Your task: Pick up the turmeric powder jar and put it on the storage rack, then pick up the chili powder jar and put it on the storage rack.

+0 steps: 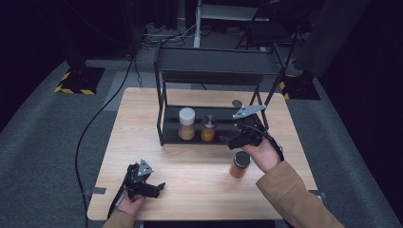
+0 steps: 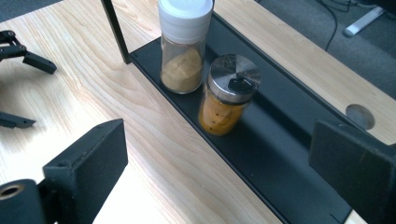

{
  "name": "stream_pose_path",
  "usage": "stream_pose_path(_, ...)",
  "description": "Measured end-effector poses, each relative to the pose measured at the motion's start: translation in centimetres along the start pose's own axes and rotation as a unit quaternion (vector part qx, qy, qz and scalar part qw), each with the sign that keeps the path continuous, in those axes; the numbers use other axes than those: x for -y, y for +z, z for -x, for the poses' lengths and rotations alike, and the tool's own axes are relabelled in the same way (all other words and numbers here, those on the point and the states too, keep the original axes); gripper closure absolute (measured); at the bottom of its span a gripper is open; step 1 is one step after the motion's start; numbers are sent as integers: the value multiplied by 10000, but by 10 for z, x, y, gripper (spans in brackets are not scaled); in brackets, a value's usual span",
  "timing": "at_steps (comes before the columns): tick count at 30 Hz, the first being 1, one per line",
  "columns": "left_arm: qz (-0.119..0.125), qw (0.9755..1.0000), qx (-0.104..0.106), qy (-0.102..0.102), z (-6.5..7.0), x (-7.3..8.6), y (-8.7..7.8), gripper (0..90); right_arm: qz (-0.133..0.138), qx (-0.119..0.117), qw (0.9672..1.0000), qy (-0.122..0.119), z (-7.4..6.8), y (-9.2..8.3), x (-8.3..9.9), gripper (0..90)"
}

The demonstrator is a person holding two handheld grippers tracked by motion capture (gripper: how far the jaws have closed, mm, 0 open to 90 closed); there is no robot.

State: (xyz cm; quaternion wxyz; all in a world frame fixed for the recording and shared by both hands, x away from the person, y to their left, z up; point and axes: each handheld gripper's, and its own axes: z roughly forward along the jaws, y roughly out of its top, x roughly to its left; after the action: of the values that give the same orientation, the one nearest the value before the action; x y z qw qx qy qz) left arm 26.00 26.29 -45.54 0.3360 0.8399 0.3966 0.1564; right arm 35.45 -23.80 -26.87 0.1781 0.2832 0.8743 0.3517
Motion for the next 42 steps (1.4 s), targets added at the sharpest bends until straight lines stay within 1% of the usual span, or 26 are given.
stream_pose_path(3,8,10000,6,4,0,0,0,1,24,17,10000,-34,-3,-6,5,45)
stream_pose_path(7,-3,10000,12,8,-1,0,0,1,38,8,10000,-18,-5,-13,12,45)
stream_pose_path(11,10,10000,10,26,-1,-1,1,1,62,11,10000,23,-6,-18,22,45)
stream_pose_path(14,9,10000,9,26,-1,-1,1,1,24,23,10000,38,-7,-21,27,42)
stream_pose_path(17,10,10000,9,26,-1,-1,1,1,34,65,10000,59,-8,-25,34,24)
stream_pose_path(21,10,10000,10,25,-1,-1,1,1,66,76,9998,146,-6,-29,43,14)
stream_pose_path(24,11,10000,9,23,-1,-1,1,1,52,94,9997,209,-5,-29,49,0)
stream_pose_path(34,14,10000,2,10,-1,-1,1,1,-2,63,9991,426,2,-29,68,0)
stream_pose_path(42,15,10000,-2,7,-1,-1,1,1,-112,75,9982,578,6,-21,85,0)
